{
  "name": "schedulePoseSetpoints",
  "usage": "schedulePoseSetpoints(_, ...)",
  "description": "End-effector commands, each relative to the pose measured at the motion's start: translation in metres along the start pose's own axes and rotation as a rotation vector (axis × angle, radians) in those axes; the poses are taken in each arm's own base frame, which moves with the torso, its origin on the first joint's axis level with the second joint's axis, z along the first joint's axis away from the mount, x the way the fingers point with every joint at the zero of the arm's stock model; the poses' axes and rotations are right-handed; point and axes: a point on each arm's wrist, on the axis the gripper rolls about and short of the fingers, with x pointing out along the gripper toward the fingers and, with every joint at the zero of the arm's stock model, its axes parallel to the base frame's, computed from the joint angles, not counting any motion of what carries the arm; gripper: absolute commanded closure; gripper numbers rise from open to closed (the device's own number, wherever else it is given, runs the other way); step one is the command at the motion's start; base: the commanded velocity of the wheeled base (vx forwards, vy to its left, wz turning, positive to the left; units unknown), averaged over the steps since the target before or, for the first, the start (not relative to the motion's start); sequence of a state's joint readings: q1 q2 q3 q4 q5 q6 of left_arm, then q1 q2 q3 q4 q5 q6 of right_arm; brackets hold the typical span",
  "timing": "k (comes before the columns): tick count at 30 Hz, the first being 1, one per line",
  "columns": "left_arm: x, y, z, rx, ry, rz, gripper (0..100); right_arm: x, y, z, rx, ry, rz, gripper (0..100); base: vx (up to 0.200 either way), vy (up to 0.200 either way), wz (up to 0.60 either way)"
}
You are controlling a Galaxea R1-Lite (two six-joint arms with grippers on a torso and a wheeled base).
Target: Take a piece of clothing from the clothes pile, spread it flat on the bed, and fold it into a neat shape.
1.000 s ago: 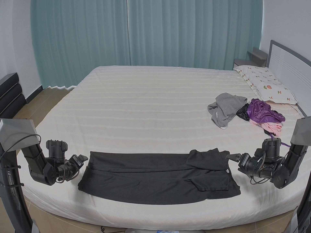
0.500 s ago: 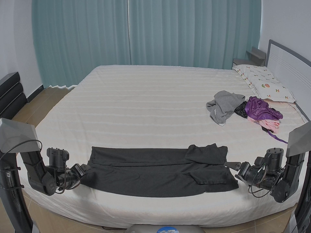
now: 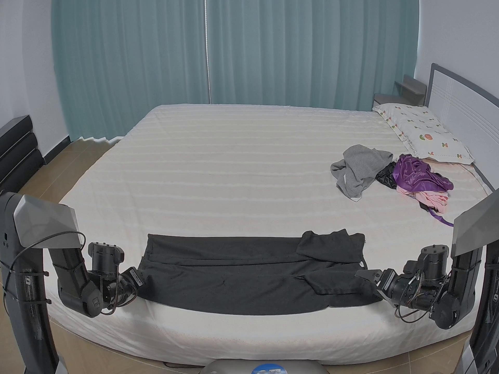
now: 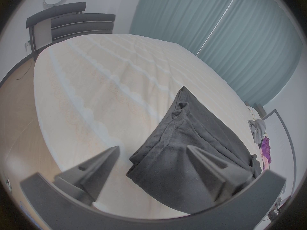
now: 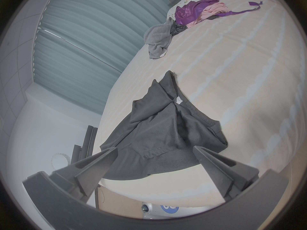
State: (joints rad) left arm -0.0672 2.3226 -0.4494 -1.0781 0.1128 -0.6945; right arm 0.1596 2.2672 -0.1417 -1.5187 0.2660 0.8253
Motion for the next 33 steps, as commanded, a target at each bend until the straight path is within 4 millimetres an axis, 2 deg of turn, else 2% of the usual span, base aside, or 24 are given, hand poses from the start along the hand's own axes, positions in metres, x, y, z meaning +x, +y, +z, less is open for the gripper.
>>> schedulePoseSetpoints(1,0.005,0.002,-0.006,0.004,0.012,0.017,100,-0.001,-0.001,-0.003,0.001,0.006,-0.016,0,0.0,0.0,0.0)
schedulePoseSetpoints(8,0.001,0.008,-0.006,-0.045,-0.002,0.04,100,-0.007,0.003,-0.02,-0.037,0.013,-0.089,0,0.0,0.0,0.0)
schedulePoseSetpoints(20,0.0,0.009,-0.008,-0.052,0.003,0.038,100,0.014,-0.014,-0.041,-0.079,0.01,-0.261,0,0.0,0.0,0.0)
schedulePoseSetpoints(25,-0.001,0.009,-0.008,-0.052,0.004,0.039,100,0.036,-0.014,-0.037,-0.096,-0.083,-0.293,0,0.0,0.0,0.0)
schedulePoseSetpoints(33,0.0,0.009,-0.008,-0.052,0.003,0.038,100,0.047,-0.016,-0.028,-0.081,-0.123,-0.285,0,0.0,0.0,0.0)
